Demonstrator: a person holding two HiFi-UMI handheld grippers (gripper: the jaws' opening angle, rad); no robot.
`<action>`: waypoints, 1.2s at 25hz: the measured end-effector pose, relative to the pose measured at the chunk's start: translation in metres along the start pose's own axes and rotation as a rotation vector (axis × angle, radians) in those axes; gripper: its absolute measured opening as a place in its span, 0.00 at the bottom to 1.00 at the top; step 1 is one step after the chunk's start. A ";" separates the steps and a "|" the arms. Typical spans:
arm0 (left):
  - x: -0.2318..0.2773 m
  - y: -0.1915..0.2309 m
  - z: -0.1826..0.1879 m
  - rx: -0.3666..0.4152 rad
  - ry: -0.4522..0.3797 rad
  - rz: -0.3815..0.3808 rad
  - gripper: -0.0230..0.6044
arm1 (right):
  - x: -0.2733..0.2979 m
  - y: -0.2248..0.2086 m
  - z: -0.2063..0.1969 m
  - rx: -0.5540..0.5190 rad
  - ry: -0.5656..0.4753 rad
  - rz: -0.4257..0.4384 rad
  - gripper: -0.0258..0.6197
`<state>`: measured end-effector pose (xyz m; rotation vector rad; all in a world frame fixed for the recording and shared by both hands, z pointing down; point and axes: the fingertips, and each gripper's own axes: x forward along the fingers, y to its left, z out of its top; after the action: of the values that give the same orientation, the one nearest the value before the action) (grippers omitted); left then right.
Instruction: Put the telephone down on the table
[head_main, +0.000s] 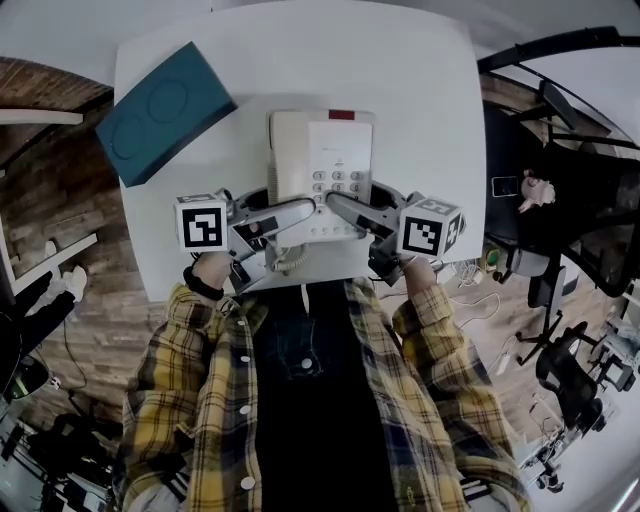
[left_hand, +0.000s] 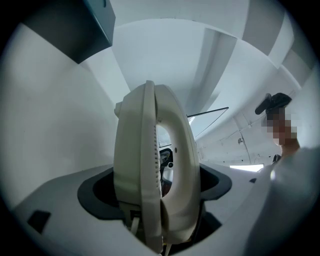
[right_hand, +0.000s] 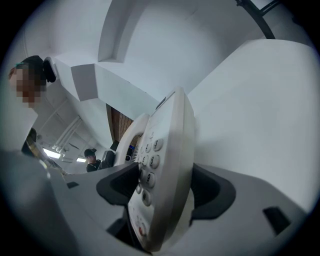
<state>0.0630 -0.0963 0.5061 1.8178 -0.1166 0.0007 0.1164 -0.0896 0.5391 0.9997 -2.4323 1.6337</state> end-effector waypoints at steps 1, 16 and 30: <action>0.000 0.002 -0.001 -0.008 0.003 0.003 0.67 | 0.000 -0.001 -0.001 0.003 0.005 -0.003 0.49; 0.010 0.022 -0.013 -0.188 0.008 0.038 0.68 | -0.006 -0.021 -0.007 0.049 0.038 -0.074 0.50; 0.020 0.035 -0.020 -0.052 0.096 0.150 0.69 | -0.007 -0.047 0.000 -0.118 0.131 -0.242 0.50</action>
<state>0.0817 -0.0869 0.5466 1.7505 -0.1837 0.1891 0.1467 -0.0976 0.5744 1.0832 -2.1963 1.4131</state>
